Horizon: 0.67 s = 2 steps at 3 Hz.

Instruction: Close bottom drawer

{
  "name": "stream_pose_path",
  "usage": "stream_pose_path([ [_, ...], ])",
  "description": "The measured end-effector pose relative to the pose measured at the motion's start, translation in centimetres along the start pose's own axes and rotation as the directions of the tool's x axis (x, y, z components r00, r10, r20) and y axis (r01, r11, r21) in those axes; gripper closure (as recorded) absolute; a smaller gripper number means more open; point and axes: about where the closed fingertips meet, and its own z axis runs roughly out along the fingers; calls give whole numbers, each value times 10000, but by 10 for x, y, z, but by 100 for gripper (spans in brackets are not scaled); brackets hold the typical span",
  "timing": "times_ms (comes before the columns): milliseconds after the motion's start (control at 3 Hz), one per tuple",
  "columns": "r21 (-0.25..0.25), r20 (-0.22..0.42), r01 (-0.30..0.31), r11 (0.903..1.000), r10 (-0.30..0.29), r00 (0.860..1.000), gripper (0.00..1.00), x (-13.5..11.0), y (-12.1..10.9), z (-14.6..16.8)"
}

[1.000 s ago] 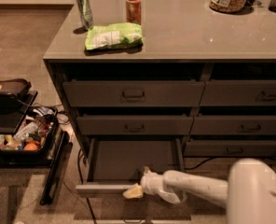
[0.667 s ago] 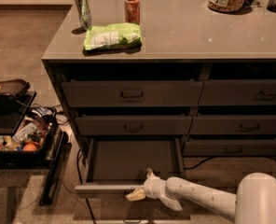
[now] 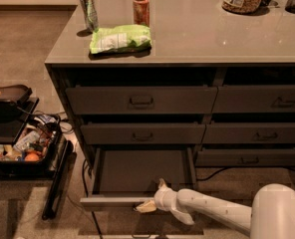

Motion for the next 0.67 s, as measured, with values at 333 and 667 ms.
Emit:
stream_pose_path([
  [333, 169, -241, 179, 9997, -175, 9996, 0, 5, -2, 5],
  [667, 169, -242, 180, 9997, -176, 9996, 0, 5, -2, 5],
])
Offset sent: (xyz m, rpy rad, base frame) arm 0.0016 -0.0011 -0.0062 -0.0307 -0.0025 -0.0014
